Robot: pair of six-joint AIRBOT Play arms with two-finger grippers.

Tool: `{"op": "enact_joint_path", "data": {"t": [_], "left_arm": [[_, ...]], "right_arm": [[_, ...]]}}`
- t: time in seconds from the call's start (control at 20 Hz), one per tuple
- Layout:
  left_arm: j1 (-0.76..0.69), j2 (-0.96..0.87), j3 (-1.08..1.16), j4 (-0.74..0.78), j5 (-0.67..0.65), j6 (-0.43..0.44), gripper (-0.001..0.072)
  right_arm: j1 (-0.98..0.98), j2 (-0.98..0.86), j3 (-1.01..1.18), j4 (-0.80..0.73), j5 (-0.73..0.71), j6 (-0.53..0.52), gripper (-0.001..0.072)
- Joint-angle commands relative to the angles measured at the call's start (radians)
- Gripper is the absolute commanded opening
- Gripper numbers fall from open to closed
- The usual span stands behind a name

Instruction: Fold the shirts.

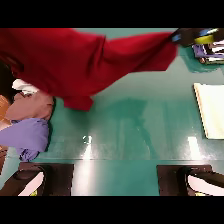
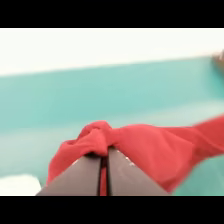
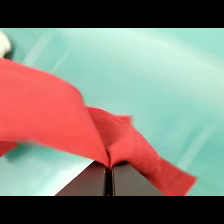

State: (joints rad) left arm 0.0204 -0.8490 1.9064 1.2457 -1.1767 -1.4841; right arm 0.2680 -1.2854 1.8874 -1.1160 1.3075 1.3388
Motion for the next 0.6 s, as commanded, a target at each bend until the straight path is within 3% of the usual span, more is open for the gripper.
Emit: {"op": "enact_joint_path", "data": {"t": [0.0,0.3,0.55], "left_arm": [[0.001,0.0,0.195,0.004,-0.009,-0.001,0.0024],[0.001,-0.021,0.222,0.004,0.109,-0.003,0.0022],[0.001,-0.178,0.03,0.002,0.065,-0.01,0.0023]], "right_arm": [[-0.079,0.16,0.08,-0.079,0.076,0.031,0.0013],[-0.207,0.325,0.046,-0.116,0.17,0.139,0.0013],[-0.232,0.355,-0.283,-0.116,0.274,0.245,0.0013]]}}
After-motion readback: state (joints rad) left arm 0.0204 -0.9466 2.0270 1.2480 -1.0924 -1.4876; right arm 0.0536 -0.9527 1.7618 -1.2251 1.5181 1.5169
